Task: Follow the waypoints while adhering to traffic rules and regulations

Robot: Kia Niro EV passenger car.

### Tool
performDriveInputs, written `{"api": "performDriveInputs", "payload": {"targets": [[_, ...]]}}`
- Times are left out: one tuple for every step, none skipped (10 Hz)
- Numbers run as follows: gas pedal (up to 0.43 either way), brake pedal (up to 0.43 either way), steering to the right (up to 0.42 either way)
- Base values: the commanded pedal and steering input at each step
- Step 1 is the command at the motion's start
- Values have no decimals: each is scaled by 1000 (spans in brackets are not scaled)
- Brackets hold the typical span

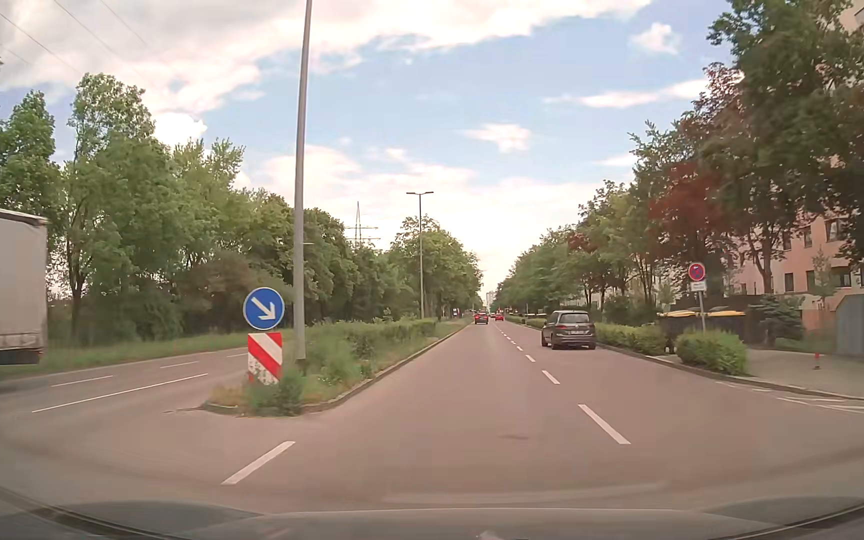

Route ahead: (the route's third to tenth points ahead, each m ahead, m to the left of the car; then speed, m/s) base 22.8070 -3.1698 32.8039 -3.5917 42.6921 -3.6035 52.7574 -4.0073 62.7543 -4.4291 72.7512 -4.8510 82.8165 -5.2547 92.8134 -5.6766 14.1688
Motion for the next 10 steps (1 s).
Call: {"api": "performDriveInputs", "payload": {"targets": [[130, 18, 9], [130, 18, 9], [118, 18, 8], [110, 18, 6], [110, 18, 4], [0, 18, 0], [0, 18, 0], [0, 18, 0], [0, 18, 1], [0, 18, 1]]}}
